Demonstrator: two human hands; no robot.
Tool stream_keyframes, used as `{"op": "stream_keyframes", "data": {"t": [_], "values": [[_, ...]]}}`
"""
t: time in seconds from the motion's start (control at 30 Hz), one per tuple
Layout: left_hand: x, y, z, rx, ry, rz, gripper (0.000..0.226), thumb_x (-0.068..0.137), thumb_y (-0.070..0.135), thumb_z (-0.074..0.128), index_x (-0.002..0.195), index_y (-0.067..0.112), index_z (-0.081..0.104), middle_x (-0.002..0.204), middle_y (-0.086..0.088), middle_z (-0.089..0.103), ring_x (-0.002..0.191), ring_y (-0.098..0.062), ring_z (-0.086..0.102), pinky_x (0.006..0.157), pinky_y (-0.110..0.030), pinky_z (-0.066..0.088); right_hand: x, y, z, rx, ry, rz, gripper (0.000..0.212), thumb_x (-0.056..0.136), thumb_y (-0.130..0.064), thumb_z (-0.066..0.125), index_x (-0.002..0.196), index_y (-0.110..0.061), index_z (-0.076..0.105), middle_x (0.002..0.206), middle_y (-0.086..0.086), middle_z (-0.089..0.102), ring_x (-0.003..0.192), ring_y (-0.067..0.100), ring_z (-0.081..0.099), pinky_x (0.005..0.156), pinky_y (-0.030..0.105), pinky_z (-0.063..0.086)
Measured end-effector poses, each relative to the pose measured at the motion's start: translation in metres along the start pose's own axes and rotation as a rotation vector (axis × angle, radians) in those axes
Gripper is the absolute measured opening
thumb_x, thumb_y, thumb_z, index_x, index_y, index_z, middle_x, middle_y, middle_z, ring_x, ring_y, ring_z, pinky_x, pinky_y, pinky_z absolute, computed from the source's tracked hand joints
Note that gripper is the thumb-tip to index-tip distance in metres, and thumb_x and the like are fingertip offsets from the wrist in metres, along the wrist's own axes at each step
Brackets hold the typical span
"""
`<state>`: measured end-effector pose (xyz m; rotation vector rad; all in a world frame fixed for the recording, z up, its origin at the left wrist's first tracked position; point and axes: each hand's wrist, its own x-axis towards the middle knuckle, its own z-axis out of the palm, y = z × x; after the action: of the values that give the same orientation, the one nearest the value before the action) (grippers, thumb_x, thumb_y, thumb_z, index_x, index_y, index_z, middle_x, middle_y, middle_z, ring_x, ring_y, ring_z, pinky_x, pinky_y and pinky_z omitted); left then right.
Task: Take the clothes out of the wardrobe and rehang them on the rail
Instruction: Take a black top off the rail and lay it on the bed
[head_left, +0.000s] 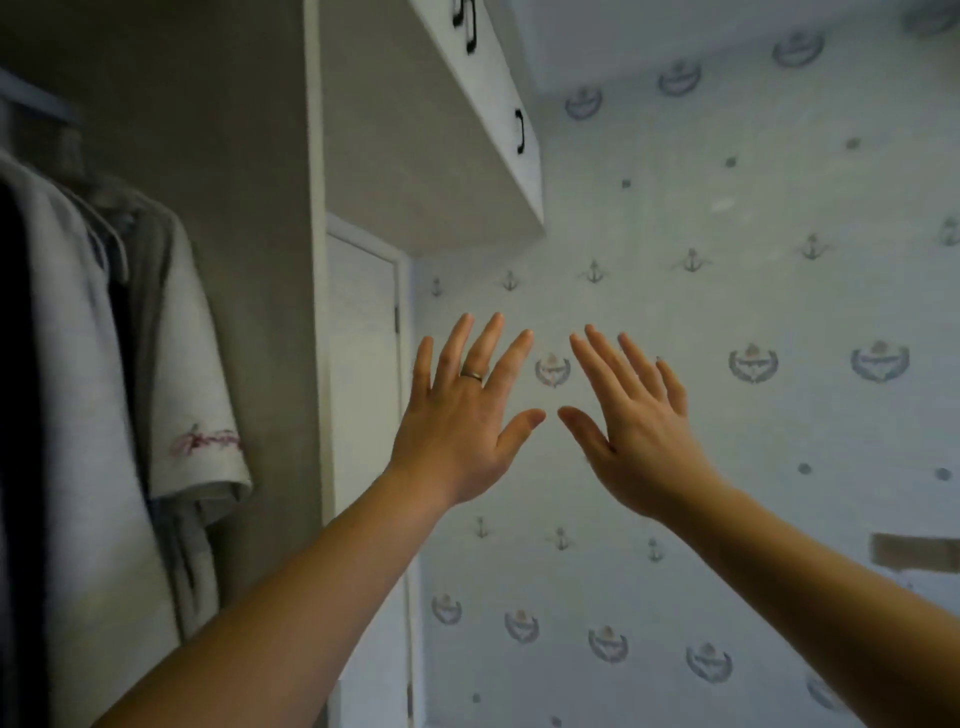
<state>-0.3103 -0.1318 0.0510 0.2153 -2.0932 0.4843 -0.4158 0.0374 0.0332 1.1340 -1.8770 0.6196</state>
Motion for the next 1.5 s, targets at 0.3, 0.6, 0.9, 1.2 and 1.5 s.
{"op": "stream_keyframes", "data": {"t": [0.3, 0.6, 0.9, 1.2, 1.5], "values": [[0.015, -0.133, -0.128, 0.304, 0.181, -0.026, 0.074, 0.094, 0.070, 0.016, 0.158, 0.035, 0.001, 0.168, 0.001, -0.004, 0.153, -0.026, -0.011, 0.121, -0.053, -0.008, 0.111, -0.122, -0.042, 0.061, 0.267, -0.226, 0.067, 0.095, -0.064, 0.013, 0.155, -0.035, 0.003, 0.164, -0.008, 0.005, 0.151, 0.020, 0.000, 0.120, 0.053, 0.008], [-0.036, -0.272, -0.225, 0.426, 0.309, -0.266, 0.073, 0.094, 0.066, 0.019, 0.158, 0.033, 0.011, 0.168, 0.002, 0.005, 0.153, -0.022, -0.006, 0.122, -0.051, -0.002, 0.191, -0.273, -0.052, 0.146, 0.405, -0.483, 0.066, 0.095, -0.059, 0.023, 0.154, -0.030, 0.018, 0.161, -0.005, 0.022, 0.149, 0.024, 0.014, 0.118, 0.052, 0.015], [-0.100, -0.389, -0.234, 0.365, 0.206, -0.621, 0.069, 0.098, 0.062, 0.024, 0.158, 0.032, 0.010, 0.167, 0.003, 0.006, 0.153, -0.022, -0.003, 0.122, -0.049, 0.007, 0.251, -0.416, -0.031, 0.133, 0.262, -0.579, 0.052, 0.098, -0.047, 0.039, 0.143, -0.020, 0.038, 0.144, 0.001, 0.049, 0.134, 0.028, 0.039, 0.102, 0.042, 0.030], [-0.129, -0.456, -0.227, -0.003, 0.094, -0.894, 0.075, 0.097, 0.066, 0.031, 0.159, 0.032, 0.006, 0.167, -0.001, 0.005, 0.153, -0.028, 0.005, 0.121, -0.044, 0.013, 0.282, -0.472, -0.017, 0.144, 0.139, -0.398, 0.019, 0.097, -0.014, 0.049, 0.110, -0.004, 0.056, 0.112, 0.019, 0.057, 0.100, 0.040, 0.059, 0.070, 0.036, 0.040], [-0.130, -0.459, -0.220, -0.142, 0.091, -0.928, 0.077, 0.095, 0.069, 0.031, 0.159, 0.033, 0.006, 0.167, -0.001, 0.006, 0.153, -0.027, 0.006, 0.122, -0.046, 0.014, 0.294, -0.494, -0.023, 0.257, 0.175, -0.365, 0.010, 0.096, -0.014, 0.050, 0.089, -0.009, 0.043, 0.075, 0.006, 0.037, 0.074, 0.034, 0.047, 0.067, 0.038, 0.041]]}}
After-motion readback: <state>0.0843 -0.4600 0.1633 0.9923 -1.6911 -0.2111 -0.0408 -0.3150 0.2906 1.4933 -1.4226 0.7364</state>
